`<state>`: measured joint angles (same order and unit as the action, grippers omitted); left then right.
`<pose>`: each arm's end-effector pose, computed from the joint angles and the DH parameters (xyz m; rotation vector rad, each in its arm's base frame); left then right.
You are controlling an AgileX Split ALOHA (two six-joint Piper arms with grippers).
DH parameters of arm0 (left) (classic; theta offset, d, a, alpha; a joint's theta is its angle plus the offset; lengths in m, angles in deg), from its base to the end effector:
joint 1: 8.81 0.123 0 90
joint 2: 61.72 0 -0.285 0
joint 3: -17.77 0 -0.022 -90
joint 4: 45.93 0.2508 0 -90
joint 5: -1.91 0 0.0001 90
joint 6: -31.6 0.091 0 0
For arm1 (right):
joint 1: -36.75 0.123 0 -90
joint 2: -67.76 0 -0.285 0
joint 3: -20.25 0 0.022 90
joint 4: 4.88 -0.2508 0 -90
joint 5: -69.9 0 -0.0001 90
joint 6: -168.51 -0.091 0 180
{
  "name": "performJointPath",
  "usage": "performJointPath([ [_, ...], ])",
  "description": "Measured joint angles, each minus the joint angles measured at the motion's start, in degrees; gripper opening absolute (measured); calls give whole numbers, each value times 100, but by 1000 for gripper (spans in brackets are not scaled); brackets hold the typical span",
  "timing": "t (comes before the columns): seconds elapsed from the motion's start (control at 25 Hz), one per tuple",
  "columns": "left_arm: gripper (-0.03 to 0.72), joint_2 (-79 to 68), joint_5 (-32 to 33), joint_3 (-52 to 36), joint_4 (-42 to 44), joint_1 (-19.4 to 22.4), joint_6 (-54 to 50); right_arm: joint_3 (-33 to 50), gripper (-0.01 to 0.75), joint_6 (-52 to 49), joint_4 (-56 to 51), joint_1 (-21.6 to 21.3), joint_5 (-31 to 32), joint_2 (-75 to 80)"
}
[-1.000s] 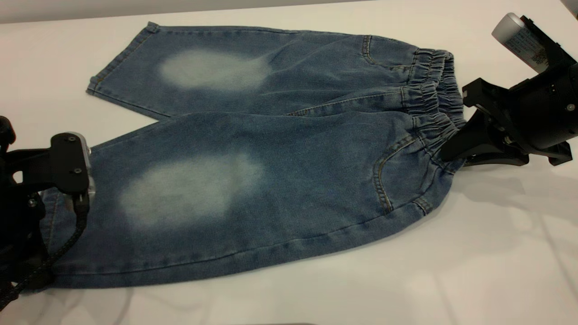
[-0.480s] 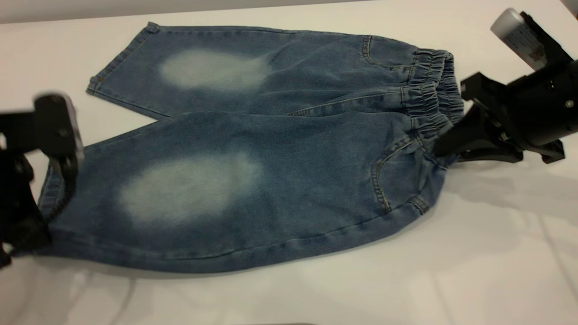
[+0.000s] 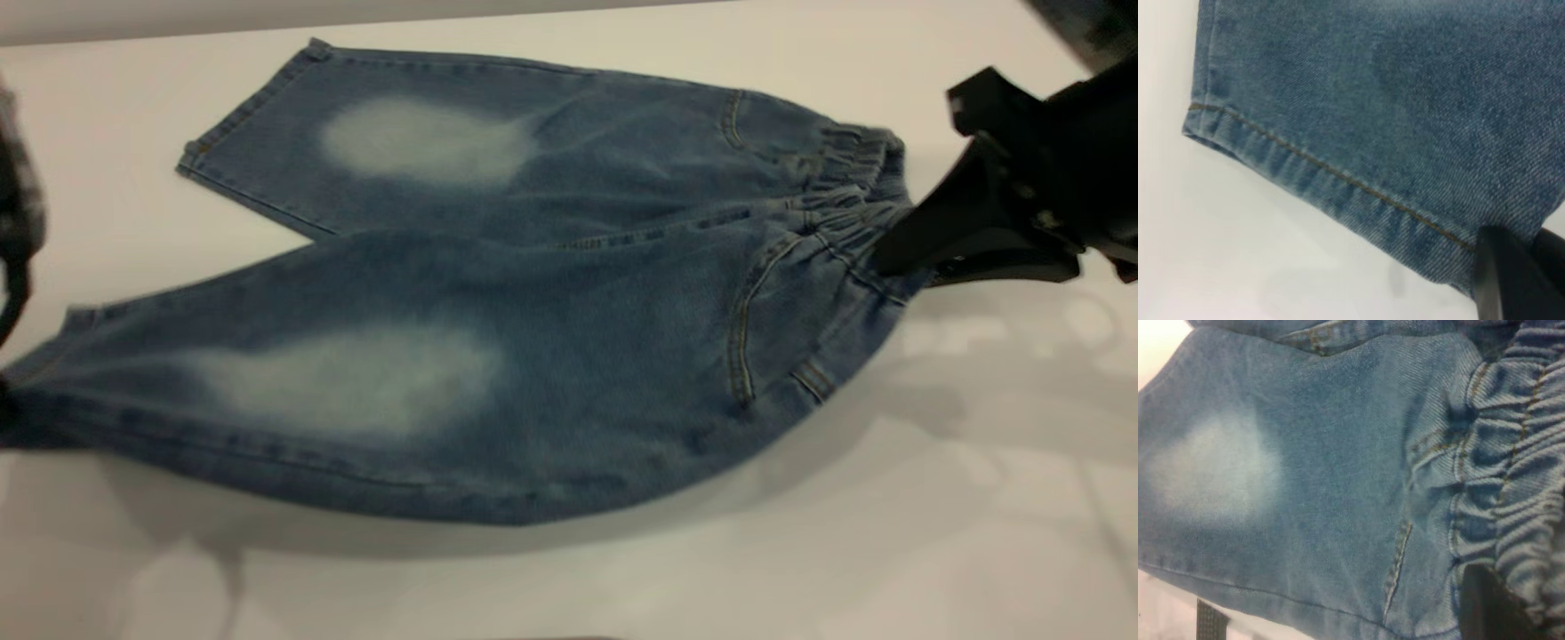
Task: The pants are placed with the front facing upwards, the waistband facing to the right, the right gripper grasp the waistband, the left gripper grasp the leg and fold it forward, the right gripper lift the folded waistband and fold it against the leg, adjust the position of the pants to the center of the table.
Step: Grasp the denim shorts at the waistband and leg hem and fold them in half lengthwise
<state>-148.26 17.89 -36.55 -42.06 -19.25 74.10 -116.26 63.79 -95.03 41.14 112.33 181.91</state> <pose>0.1910 -0.0335 0.1432 1.3029 2.4277 0.1981 0.2526 0.0810 0.0975 0.0399 2.6798 1.1117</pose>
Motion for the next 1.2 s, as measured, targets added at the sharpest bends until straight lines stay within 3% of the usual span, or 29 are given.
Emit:
performJointPath([
  [0.2,32,989,320,-134,23,0,-271,595,94,-241,138,0,0,-682],
  [0.44,33,1307,86,5,501,137,-944,646,94,-823,68,0,0,-1099],
  [0.76,34,88,-664,1378,893,839,-1449,567,94,-1705,-712,0,88,-1099],
  [1.2,37,-2541,-1089,3840,893,821,-1714,-435,94,-3201,-1270,0,51,-60],
])
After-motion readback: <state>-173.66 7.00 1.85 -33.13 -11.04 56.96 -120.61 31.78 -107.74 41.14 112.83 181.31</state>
